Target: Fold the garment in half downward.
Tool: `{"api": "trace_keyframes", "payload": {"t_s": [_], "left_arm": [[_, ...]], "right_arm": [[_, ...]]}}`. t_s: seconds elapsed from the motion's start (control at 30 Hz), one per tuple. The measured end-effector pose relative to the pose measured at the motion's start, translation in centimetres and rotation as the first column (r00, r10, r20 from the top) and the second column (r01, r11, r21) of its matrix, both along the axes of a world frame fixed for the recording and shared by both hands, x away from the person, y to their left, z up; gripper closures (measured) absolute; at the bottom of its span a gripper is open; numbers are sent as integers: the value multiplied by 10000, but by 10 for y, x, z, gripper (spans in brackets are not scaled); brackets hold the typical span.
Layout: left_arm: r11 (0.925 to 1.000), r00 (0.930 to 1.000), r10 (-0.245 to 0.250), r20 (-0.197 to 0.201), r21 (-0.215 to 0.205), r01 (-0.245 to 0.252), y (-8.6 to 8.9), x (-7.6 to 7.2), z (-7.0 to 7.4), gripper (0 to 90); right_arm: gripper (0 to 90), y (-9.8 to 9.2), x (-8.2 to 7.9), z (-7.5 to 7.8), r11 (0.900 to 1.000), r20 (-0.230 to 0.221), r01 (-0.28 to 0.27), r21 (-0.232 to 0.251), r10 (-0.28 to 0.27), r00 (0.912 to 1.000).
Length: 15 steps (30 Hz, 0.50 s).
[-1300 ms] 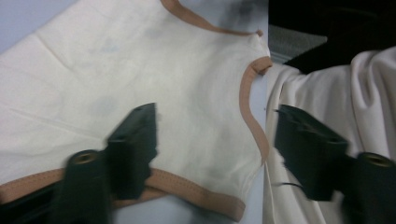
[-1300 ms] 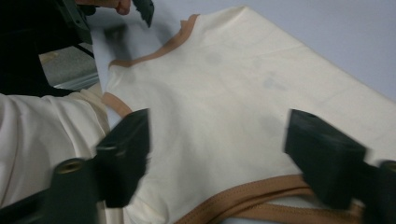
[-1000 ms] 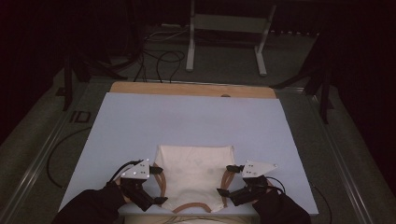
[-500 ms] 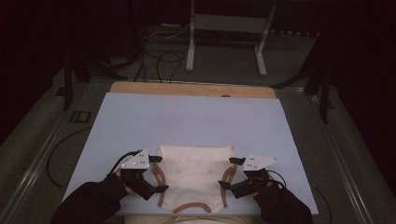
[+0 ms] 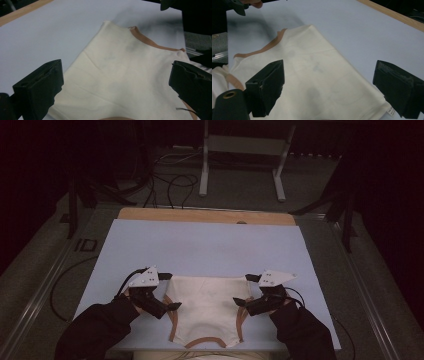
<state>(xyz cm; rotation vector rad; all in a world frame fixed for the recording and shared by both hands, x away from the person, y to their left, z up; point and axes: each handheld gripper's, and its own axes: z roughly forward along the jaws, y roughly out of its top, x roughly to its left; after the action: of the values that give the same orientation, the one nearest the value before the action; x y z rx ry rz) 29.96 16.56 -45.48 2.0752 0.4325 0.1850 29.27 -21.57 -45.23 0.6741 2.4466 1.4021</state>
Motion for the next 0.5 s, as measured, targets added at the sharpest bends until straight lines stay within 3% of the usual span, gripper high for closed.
{"api": "trace_keyframes", "payload": {"t_s": [0.23, 0.37, 0.5], "left_arm": [[9994, 9992, 340, 211, 34, -340, 1, 15, 2, 9], [9992, 9992, 392, -82, -9, -392, 3, 23, -1, 13], [9977, 9973, 638, -353, 235, -630, 4, 29, -4, 12]], "right_arm": [[104, -1, 17, 0, 9998, -67, 206, 42, -206, 9998], [104, -2, 25, -2, 9993, -227, 364, 1, -364, 9991], [103, -4, 33, -5, 9986, -369, 527, -7, -527, 9979]]}}
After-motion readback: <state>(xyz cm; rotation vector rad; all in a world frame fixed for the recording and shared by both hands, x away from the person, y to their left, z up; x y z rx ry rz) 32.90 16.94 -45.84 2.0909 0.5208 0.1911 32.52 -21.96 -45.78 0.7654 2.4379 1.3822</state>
